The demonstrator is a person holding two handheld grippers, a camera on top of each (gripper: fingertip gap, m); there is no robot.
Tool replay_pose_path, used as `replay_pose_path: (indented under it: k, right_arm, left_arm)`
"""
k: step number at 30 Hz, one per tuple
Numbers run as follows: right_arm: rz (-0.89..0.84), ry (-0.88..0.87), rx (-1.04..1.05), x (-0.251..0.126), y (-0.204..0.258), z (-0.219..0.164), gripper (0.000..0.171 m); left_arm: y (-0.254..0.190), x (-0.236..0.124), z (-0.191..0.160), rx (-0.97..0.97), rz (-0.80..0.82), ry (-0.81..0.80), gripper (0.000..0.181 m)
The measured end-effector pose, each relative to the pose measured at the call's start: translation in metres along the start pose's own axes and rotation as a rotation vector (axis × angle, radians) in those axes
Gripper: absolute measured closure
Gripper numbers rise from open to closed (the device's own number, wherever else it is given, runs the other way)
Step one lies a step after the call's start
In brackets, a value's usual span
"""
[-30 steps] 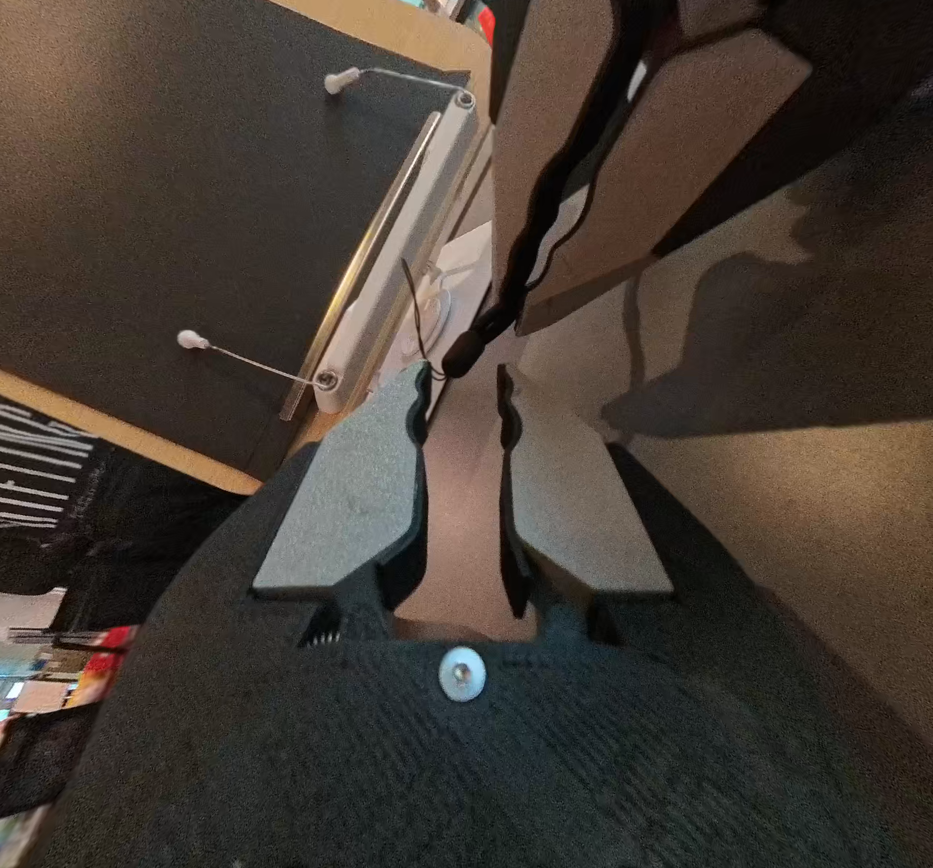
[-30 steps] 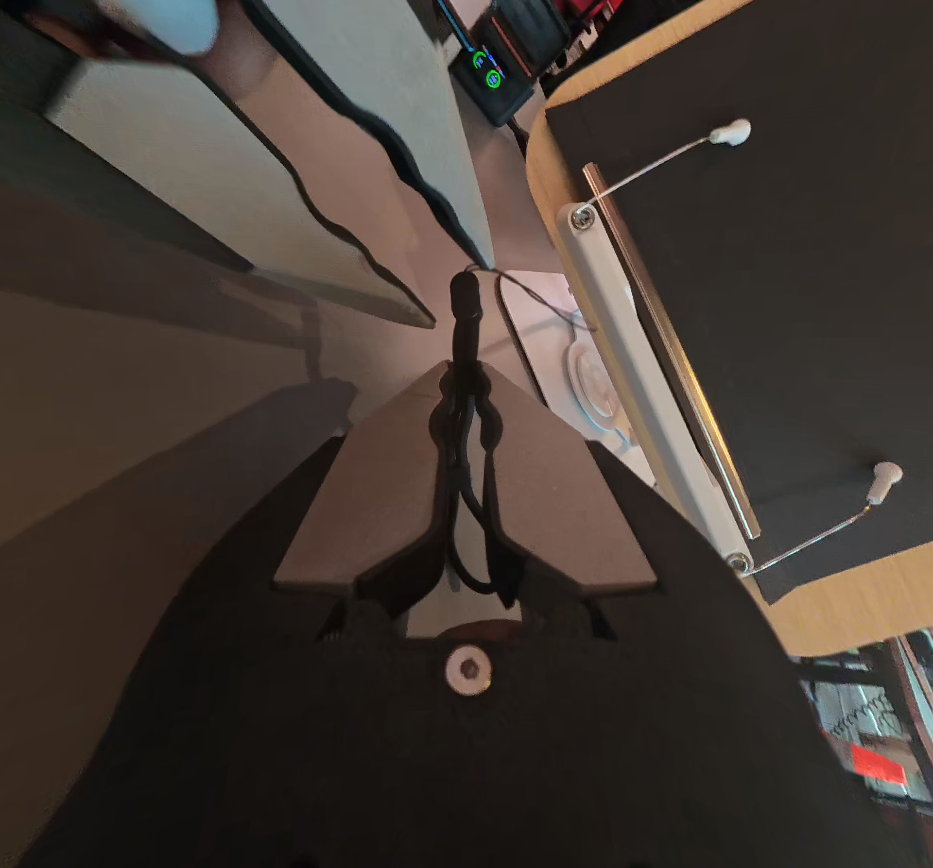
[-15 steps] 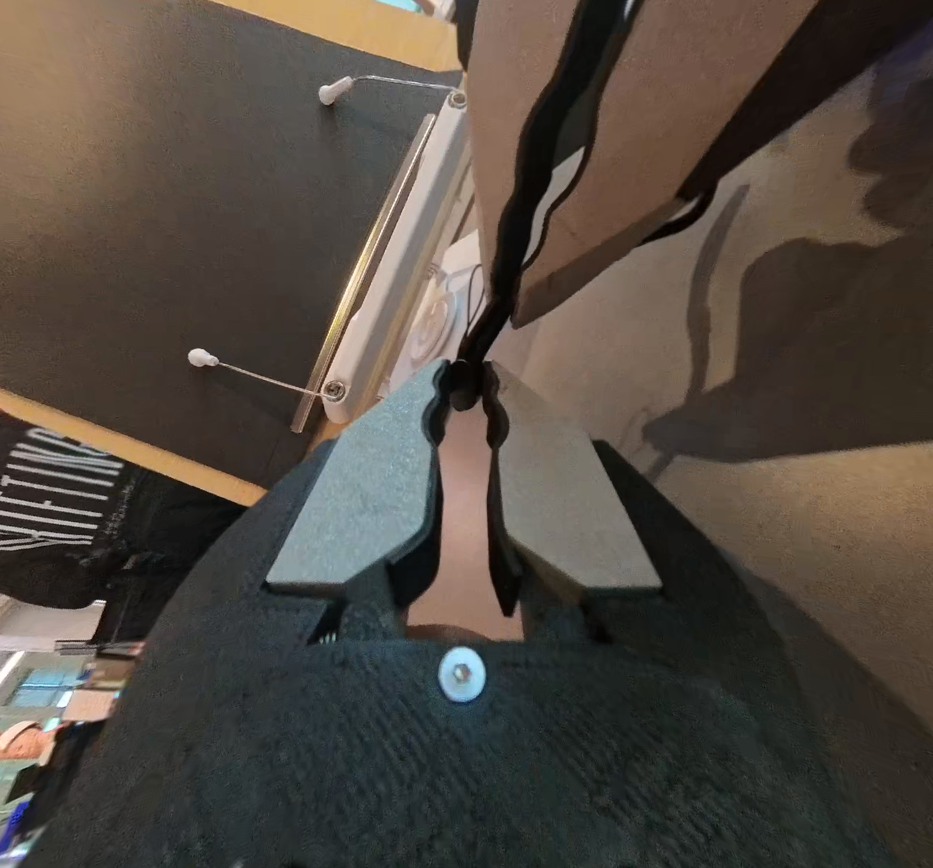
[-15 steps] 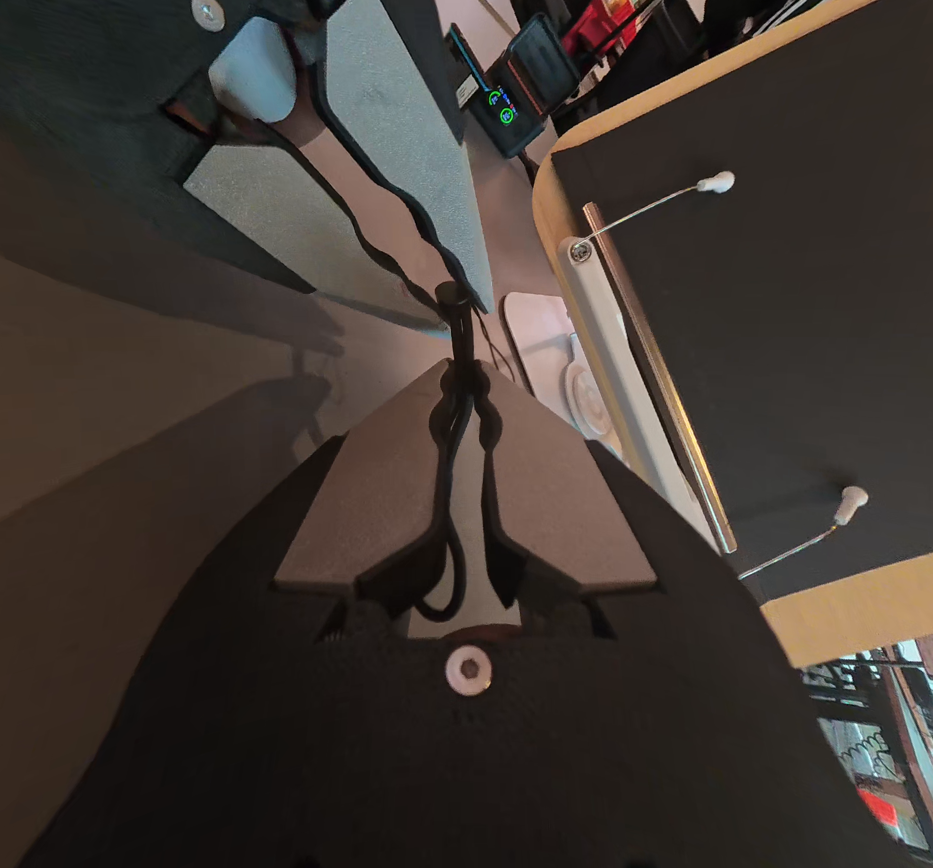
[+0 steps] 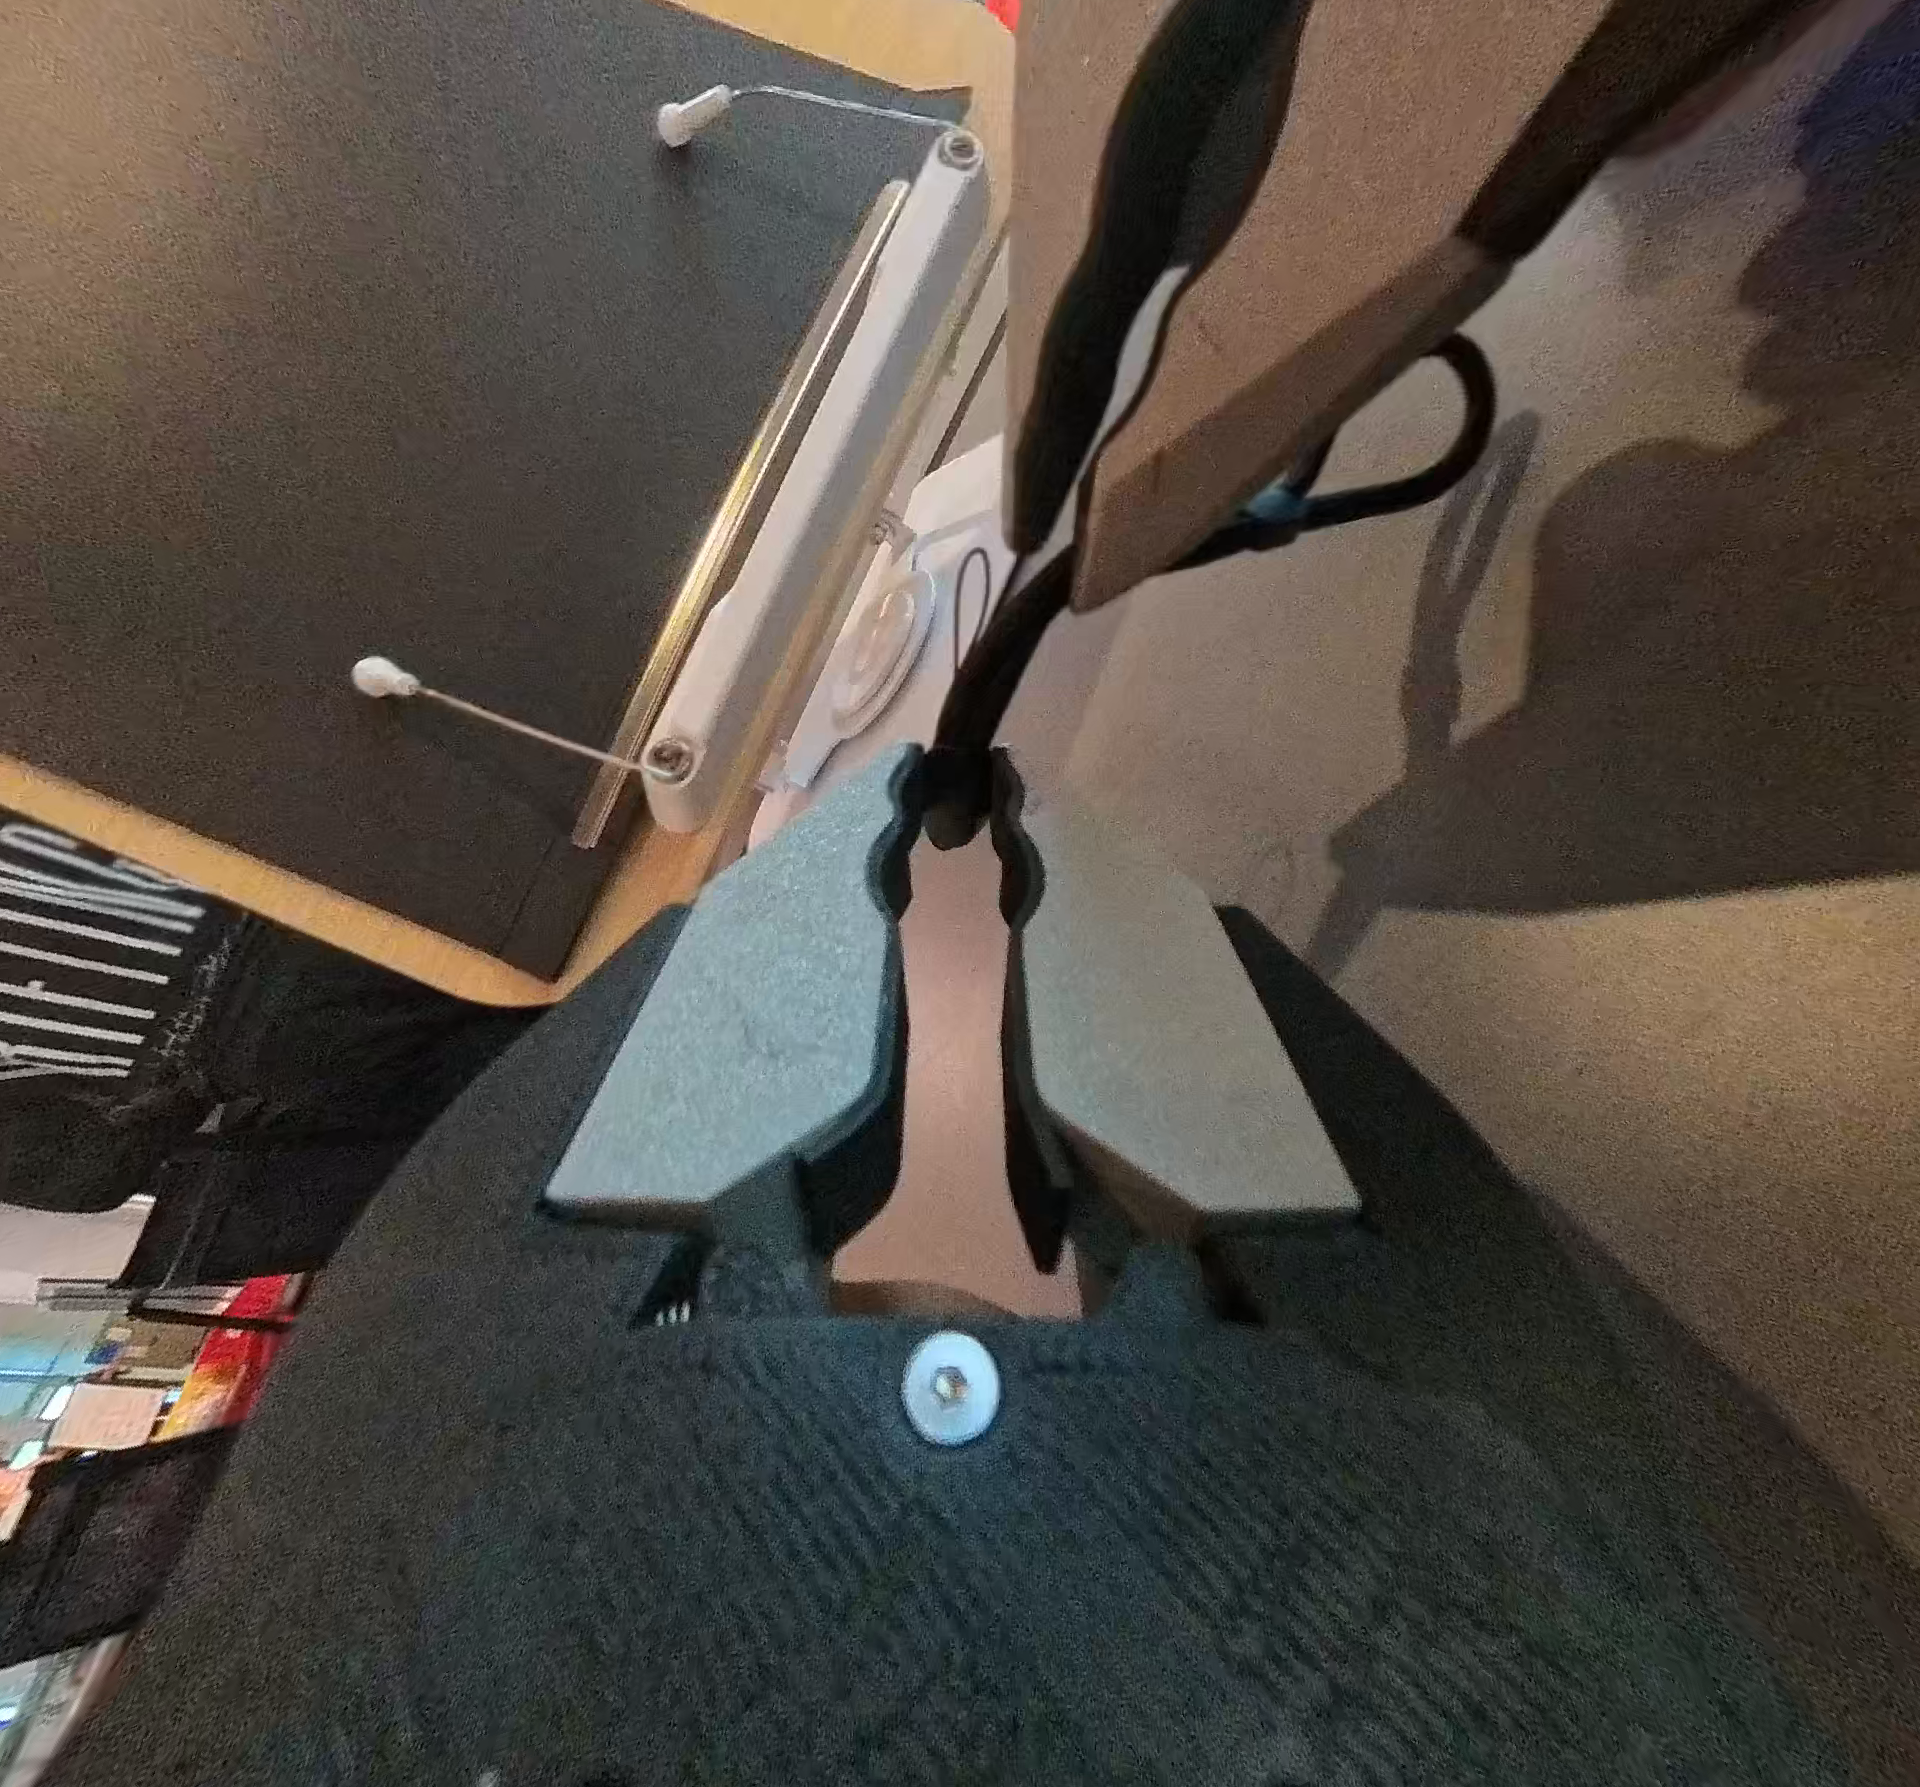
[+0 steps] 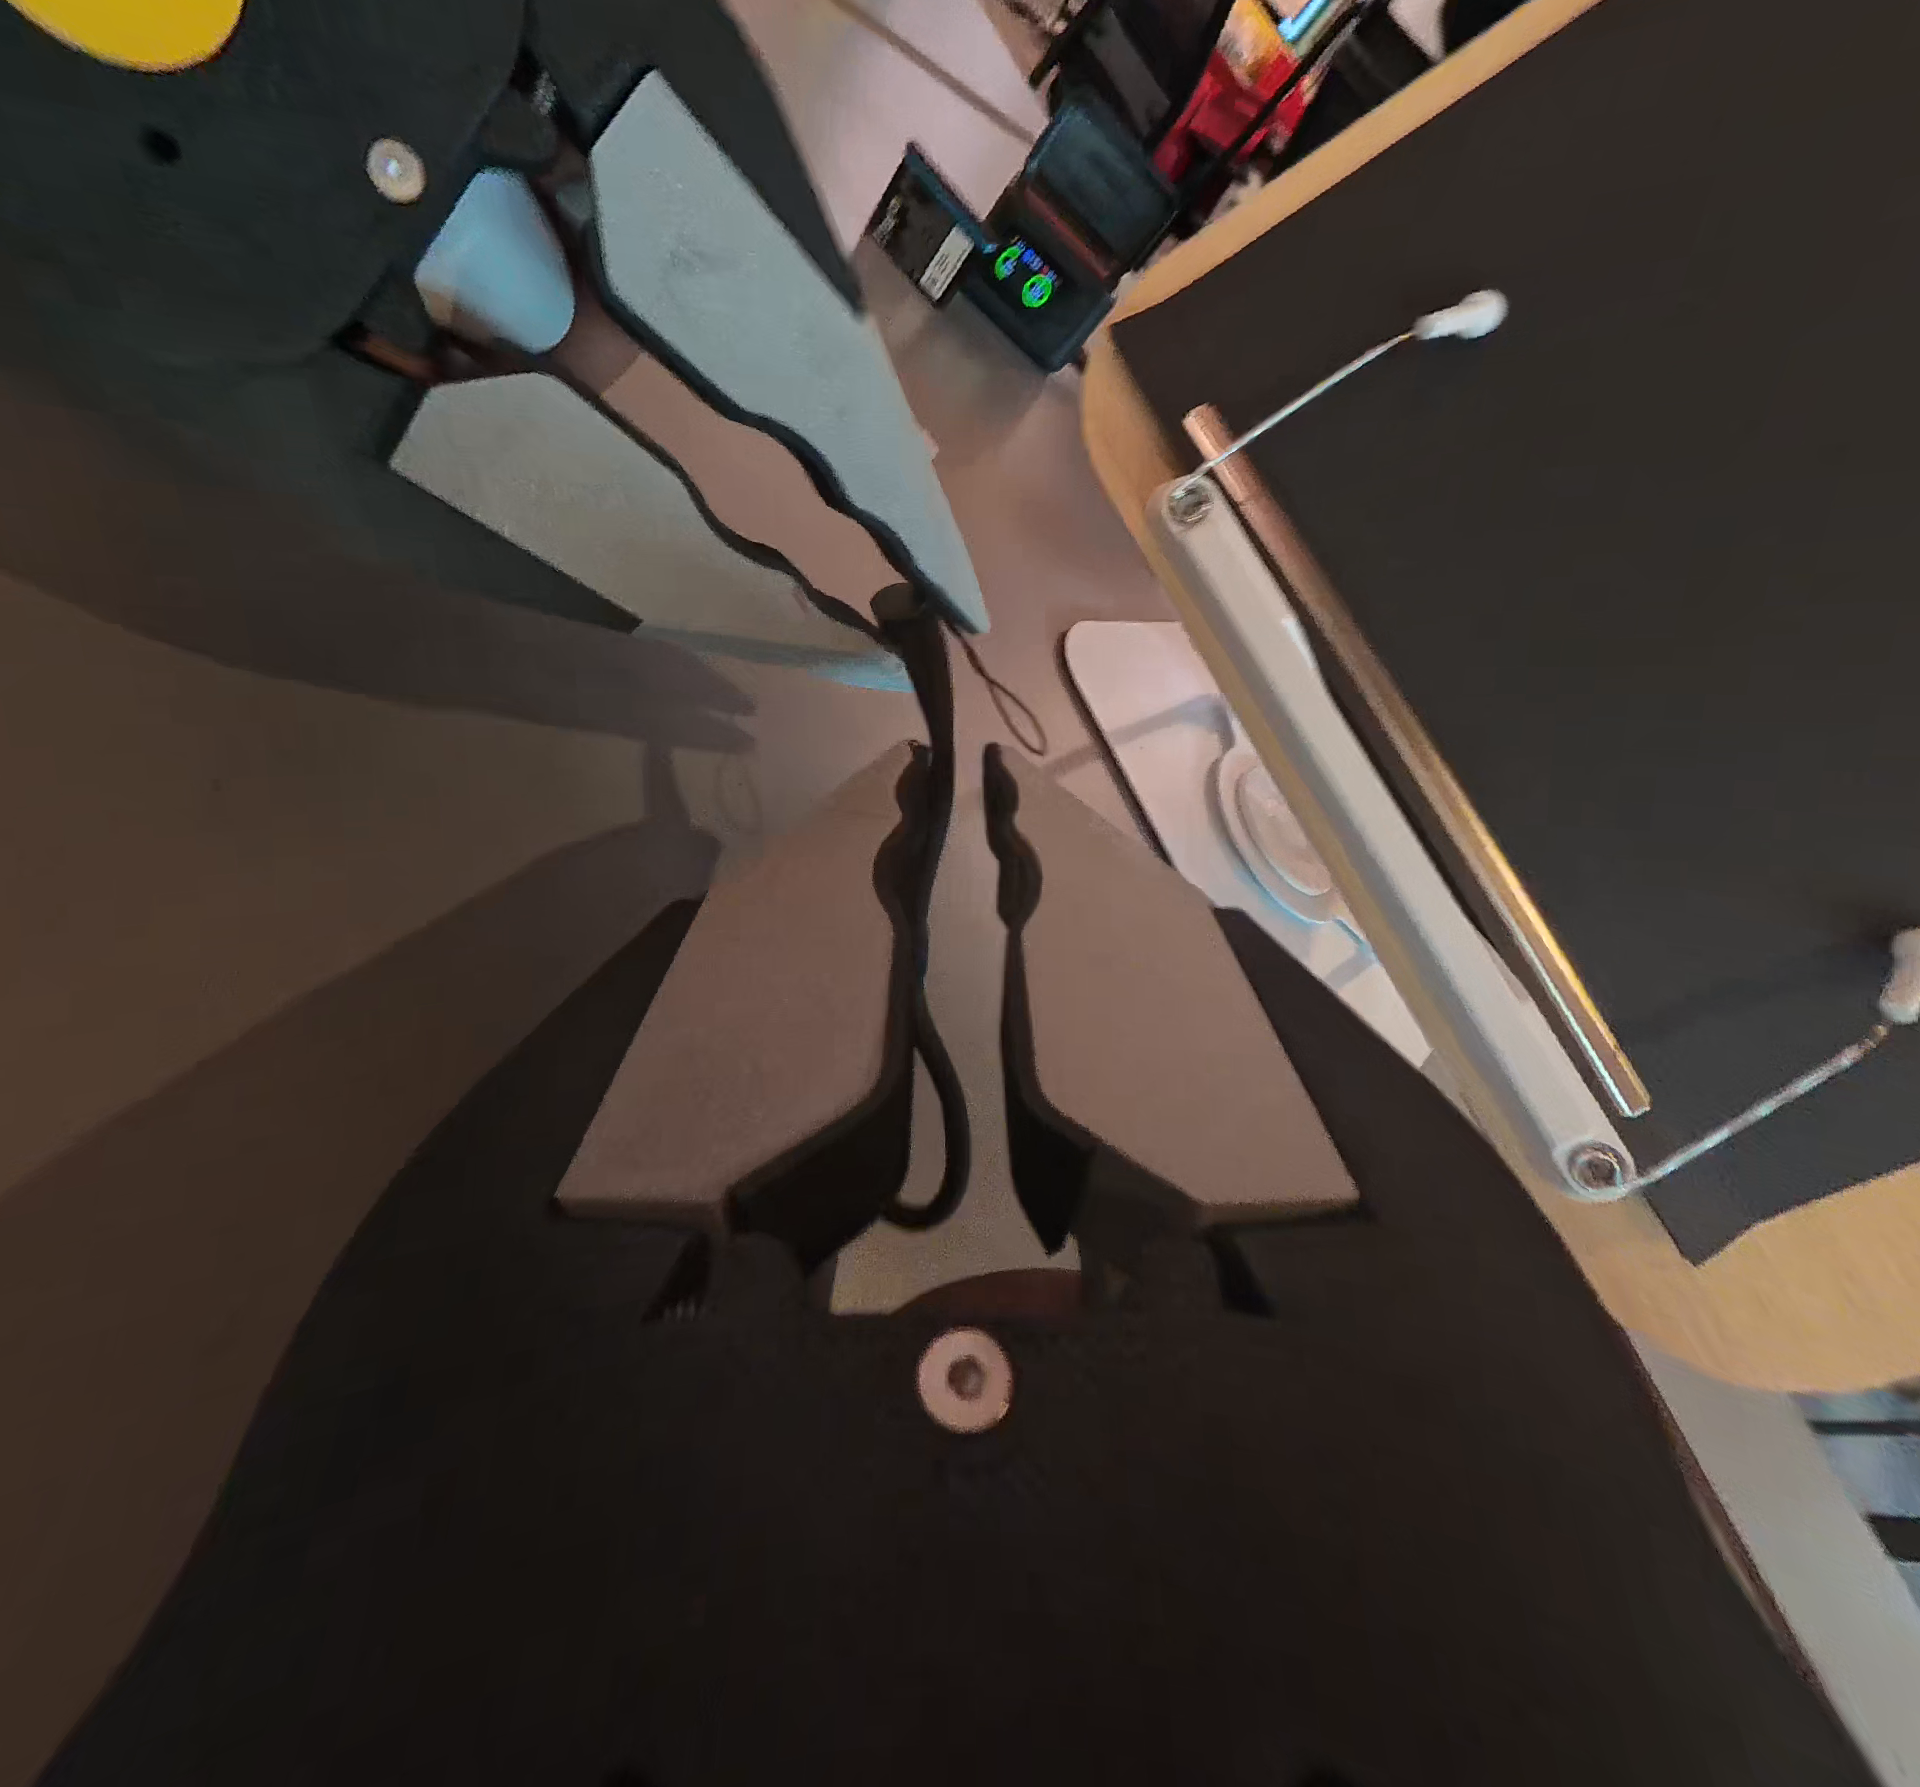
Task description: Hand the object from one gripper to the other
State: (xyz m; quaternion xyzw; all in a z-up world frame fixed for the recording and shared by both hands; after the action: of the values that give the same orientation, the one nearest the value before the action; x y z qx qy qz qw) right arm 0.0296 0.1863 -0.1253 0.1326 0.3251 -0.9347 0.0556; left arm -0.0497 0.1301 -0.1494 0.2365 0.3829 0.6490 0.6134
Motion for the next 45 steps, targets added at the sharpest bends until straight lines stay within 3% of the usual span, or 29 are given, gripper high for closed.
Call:
replay_pose_path:
  k: [5, 14, 18, 20, 21, 32, 35, 38, 45]
  right_arm:
    - [0.002, -0.122, 0.263, -0.020, -0.028, 0.010, 0.150]
    - [0.155, -0.067, 0.356, -0.013, -0.018, -0.001, 0.122]
    - [0.136, -0.017, 0.284, -0.005, -0.008, -0.005, 0.130]
    - [0.107, -0.015, 0.232, -0.005, -0.008, -0.004, 0.159]
    - [0.082, -0.007, 0.198, -0.005, -0.009, -0.004, 0.164]
    - [-0.386, 0.109, -0.056, -0.020, -0.048, -0.014, 0.164]
    - [-0.447, 0.068, -0.226, -0.023, -0.045, -0.004, 0.164]
    - [-0.490, 0.046, -0.410, -0.024, -0.038, 0.006, 0.164]
    - [-0.543, 0.026, -0.704, -0.026, -0.029, 0.014, 0.165]
  left_arm:
    - [0.016, -0.007, -0.006, -0.112, 0.026, -0.023, 0.170]
    - [0.028, -0.014, -0.005, -0.196, 0.078, -0.083, 0.170]
    - [0.027, -0.017, -0.002, -0.260, 0.048, -0.126, 0.171]
    - [0.027, -0.016, -0.002, -0.294, 0.029, -0.123, 0.171]
    - [0.026, -0.016, -0.003, -0.305, 0.024, -0.113, 0.170]
    - [0.022, -0.011, -0.007, -0.521, -0.125, -0.039, 0.148]
    - [0.016, -0.012, 0.003, -0.630, -0.274, -0.085, 0.148]
    - [0.012, -0.016, 0.015, -0.902, -0.516, -0.188, 0.148]
    - [0.020, -0.019, 0.011, -1.182, -0.738, -0.296, 0.129]
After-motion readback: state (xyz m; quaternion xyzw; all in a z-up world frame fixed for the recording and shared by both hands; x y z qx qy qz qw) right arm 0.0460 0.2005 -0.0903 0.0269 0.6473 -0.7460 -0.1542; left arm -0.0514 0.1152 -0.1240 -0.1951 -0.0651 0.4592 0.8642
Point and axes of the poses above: each gripper's, where its closed fingertips meet, x out along the fingers, z out of its top, y = z × x across the jaws, the point moved 7 cm from there along -x, back along the fingers, and after that the axes turned 3 degrees about -y, right-handed, at the moved point
